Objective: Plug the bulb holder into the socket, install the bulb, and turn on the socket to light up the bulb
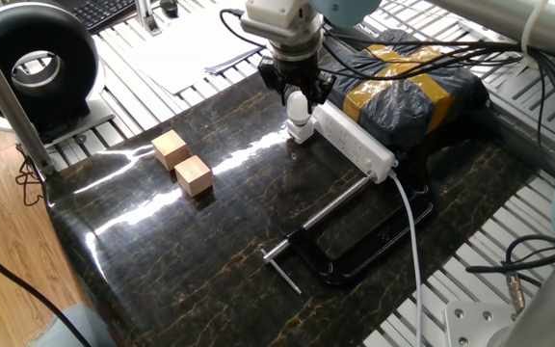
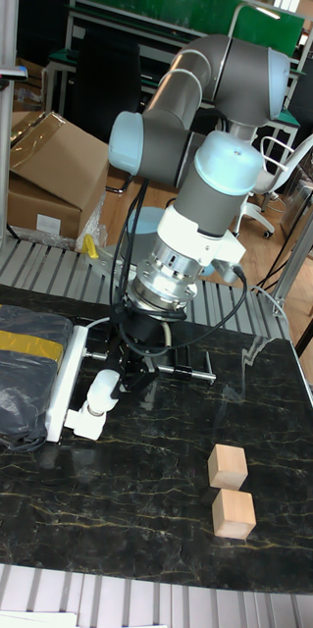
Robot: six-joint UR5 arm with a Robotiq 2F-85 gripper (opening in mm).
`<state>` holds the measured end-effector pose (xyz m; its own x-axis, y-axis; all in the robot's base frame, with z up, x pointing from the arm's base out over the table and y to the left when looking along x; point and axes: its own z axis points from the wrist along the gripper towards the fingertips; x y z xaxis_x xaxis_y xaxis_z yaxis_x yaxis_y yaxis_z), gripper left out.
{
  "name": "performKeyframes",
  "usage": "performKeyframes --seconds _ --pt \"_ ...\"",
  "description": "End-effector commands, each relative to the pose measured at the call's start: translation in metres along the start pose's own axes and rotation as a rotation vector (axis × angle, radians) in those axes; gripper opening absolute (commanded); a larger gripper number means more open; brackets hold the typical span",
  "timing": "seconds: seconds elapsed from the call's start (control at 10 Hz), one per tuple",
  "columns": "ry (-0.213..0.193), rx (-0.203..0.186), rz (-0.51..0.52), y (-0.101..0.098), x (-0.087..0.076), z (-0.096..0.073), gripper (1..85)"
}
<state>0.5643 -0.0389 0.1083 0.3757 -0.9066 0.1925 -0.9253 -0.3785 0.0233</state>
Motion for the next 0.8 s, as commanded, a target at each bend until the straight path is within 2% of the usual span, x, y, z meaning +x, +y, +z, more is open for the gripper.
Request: performKeyframes --seconds 0.0,0.7 --pt "-0.011 0.007 0.065 -0.0027 -0.0026 -0.0013 28.7" --pt "-0.004 0.018 0.229 -0.0055 0.0032 -0.0004 14.3"
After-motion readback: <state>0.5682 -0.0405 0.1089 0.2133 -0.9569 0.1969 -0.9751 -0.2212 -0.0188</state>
